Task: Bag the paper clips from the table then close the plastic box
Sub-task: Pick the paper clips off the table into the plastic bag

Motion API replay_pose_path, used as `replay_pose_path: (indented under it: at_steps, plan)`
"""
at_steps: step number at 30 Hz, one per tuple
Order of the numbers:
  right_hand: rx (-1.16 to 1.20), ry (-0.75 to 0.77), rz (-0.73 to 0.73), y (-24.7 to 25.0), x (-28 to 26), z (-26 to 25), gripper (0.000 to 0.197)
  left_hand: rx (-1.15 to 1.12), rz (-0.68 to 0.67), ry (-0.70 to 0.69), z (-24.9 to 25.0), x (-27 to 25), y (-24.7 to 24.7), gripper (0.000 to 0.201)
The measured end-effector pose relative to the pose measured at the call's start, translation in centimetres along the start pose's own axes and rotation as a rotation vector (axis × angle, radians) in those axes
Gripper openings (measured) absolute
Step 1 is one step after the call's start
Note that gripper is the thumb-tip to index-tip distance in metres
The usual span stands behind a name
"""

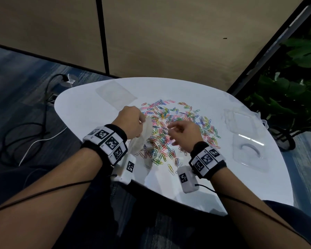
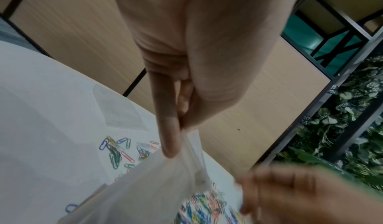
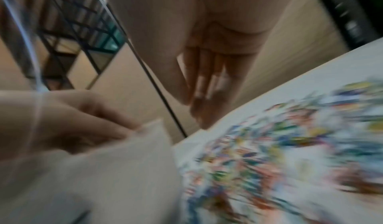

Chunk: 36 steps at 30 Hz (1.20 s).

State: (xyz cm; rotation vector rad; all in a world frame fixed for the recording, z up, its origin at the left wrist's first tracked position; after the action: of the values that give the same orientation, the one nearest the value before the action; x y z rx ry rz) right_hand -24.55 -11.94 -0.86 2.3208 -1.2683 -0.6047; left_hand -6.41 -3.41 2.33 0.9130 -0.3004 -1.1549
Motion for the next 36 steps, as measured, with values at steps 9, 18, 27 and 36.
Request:
replay_pose_path:
  at_steps: [9, 18, 27, 36]
  plan:
    - [-0.491, -0.286, -0.178, -3.4, -3.8, 13.5, 0.105, 0.026, 0.000, 0.030, -1.3, -0.2, 1.8, 0.029]
    - [-0.635, -0.043, -0.117, -6.0, 1.6, 9.5, 0.074, 0.044, -0.027, 0.013, -1.6, -0.4, 1.6, 0.033]
    - [-0.871, 0.192, -0.096, -7.0, 3.9, 7.3, 0.024, 0.085, -0.030, -0.005, -1.7, 0.1, 1.3, 0.028]
    - [-0.024, -0.218, 0.072, 0.6, 3.1, 6.7, 0.008, 0.099, -0.061, -0.007, -0.5, 0.3, 0.1, 0.034]
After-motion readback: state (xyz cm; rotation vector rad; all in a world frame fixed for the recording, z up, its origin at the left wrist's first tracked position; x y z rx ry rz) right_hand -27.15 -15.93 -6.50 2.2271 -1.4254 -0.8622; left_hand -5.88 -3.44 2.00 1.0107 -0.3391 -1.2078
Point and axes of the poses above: each hand's wrist, its own x-axis towards the middle knuckle, its own y-axis out of the back of the hand, z = x × y, the point moved 10 cm from there along x, towards the middle knuckle, and after that the axes turned 2 degrees about y, right-handed, at the moved point
